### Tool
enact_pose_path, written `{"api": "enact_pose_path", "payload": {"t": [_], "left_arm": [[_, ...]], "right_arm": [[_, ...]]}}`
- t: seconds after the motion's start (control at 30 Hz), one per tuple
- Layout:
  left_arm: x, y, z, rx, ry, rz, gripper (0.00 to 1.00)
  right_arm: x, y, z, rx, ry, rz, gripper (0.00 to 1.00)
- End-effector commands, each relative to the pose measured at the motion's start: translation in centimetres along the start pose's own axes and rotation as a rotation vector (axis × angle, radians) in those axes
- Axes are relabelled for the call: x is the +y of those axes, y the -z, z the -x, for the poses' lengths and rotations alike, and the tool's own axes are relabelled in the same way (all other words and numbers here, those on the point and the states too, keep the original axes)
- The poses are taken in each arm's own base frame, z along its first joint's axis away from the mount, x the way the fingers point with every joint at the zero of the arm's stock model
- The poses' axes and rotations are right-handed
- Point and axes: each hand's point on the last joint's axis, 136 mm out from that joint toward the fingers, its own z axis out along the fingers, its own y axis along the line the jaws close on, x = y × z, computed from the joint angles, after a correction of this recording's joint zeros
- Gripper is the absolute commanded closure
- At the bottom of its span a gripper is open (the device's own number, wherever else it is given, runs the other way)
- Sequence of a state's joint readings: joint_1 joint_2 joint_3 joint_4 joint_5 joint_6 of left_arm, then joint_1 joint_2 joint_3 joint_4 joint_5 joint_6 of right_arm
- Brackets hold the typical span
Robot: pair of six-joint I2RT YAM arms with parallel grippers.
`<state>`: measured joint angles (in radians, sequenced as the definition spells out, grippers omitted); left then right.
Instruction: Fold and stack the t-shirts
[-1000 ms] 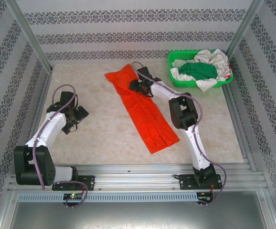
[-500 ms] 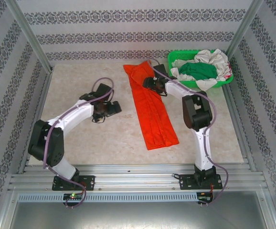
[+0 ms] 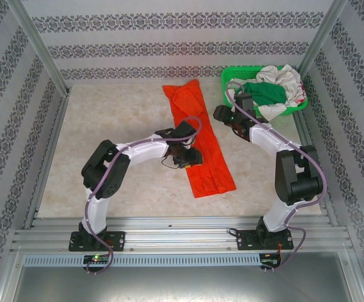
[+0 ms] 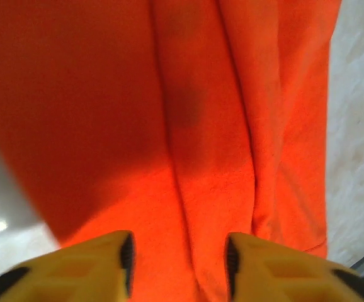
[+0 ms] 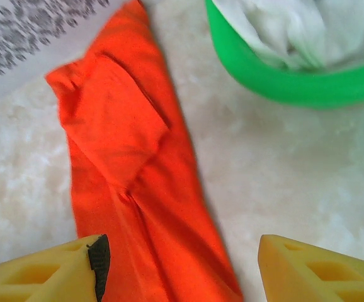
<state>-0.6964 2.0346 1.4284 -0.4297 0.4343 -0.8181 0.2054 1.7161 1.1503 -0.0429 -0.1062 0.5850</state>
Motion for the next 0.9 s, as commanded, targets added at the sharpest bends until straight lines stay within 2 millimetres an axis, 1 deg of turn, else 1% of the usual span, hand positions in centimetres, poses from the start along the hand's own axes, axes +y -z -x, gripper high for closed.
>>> {"api": "enact_pose_path", "payload": {"t": [0.0,0.1,0.17,0.23,0.33,0.43,0.47,0.6,0.7,0.87], "left_arm": [[-0.3,-1.1,0.3,0.025,0.041,-0.035,0.65],[2.7,-1.3,-0.3,0.045,0.085,0.011,0.68],[4.9,-0.6,-0.9,0.052,0.103,0.04,0.68],[6.6,0.4,-1.3,0.054,0.106,0.07,0.68],[8.4,1.7,-1.7,0.041,0.092,0.109,0.67],[10.1,2.4,-1.7,0.035,0.067,0.178,0.67],[10.5,2.5,-1.8,0.039,0.061,0.197,0.67],[11.3,3.3,-2.4,0.024,0.063,0.212,0.67],[11.4,3.7,-2.8,0.011,0.076,0.195,0.66],[10.8,4.1,-2.7,-0.014,0.094,0.16,0.66]], "right_arm": [[-0.7,0.5,-1.5,0.011,0.042,-0.021,0.36],[-0.9,0.4,-2.5,0.035,0.048,-0.014,0.36],[-0.7,0.3,-3.2,0.052,0.065,-0.01,0.36],[-0.5,-0.1,-3.7,0.069,0.085,-0.011,0.36],[0.1,-1.1,-4.7,0.099,0.103,-0.006,0.36],[1.3,-2.7,-5.7,0.13,0.113,0.008,0.36],[1.7,-3.3,-6.0,0.136,0.118,0.005,0.36],[2.7,-5.4,-6.2,0.142,0.127,-0.012,0.37],[3.5,-7.2,-6.7,0.164,0.123,-0.005,0.39],[4.2,-10.4,-7.8,0.211,0.095,0.011,0.45]]}}
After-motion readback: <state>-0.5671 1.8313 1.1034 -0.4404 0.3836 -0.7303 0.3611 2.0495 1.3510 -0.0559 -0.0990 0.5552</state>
